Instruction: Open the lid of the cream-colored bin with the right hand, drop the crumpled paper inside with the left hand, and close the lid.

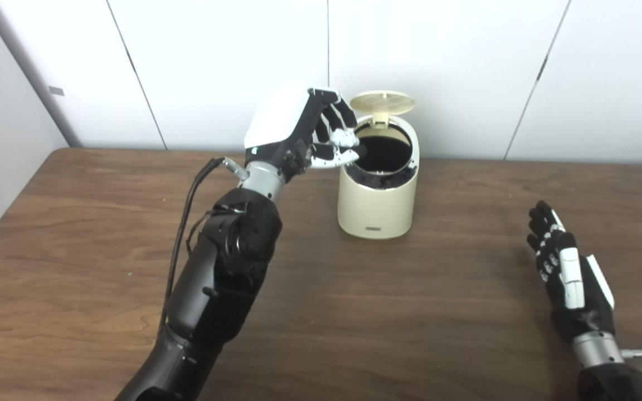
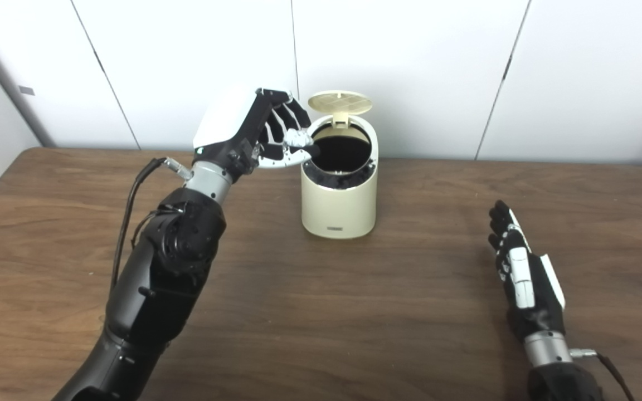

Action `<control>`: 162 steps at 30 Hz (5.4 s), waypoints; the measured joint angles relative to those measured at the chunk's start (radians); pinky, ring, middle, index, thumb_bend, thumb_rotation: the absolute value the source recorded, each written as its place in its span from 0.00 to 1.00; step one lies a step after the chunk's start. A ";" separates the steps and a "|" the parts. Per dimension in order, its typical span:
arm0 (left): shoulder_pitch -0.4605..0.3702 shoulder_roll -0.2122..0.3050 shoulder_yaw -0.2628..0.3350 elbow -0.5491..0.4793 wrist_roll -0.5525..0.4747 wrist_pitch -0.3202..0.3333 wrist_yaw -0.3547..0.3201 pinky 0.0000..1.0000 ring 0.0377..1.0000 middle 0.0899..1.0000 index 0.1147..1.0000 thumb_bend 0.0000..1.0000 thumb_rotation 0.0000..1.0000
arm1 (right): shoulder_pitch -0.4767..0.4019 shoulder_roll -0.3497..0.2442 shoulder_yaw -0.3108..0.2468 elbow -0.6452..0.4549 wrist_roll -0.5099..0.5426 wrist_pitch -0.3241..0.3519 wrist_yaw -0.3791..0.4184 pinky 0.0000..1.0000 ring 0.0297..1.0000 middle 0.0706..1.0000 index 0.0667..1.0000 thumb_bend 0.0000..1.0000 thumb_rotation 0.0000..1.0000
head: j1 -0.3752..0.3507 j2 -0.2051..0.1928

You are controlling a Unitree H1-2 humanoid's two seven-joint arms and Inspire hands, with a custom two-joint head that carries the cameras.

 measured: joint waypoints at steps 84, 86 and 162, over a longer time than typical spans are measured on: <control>-0.105 -0.082 -0.152 0.355 0.146 -0.074 0.208 0.32 0.44 0.49 0.46 0.47 0.00 | -0.025 0.019 0.000 0.017 -0.024 -0.021 -0.021 0.98 0.96 0.91 0.93 0.66 1.00 | 0.011 -0.003; -0.105 -0.082 -0.153 0.354 0.150 -0.074 0.206 0.39 0.41 0.46 0.44 0.50 0.00 | -0.025 0.019 0.000 0.016 -0.027 -0.021 -0.021 0.97 0.95 0.90 0.92 0.67 1.00 | 0.011 -0.003; 0.013 0.003 -0.057 0.097 0.029 -0.119 0.173 0.27 0.35 0.42 0.46 0.47 0.00 | -0.044 0.019 0.002 0.043 -0.065 -0.046 -0.029 0.97 0.93 0.88 0.92 0.59 1.00 | 0.018 -0.008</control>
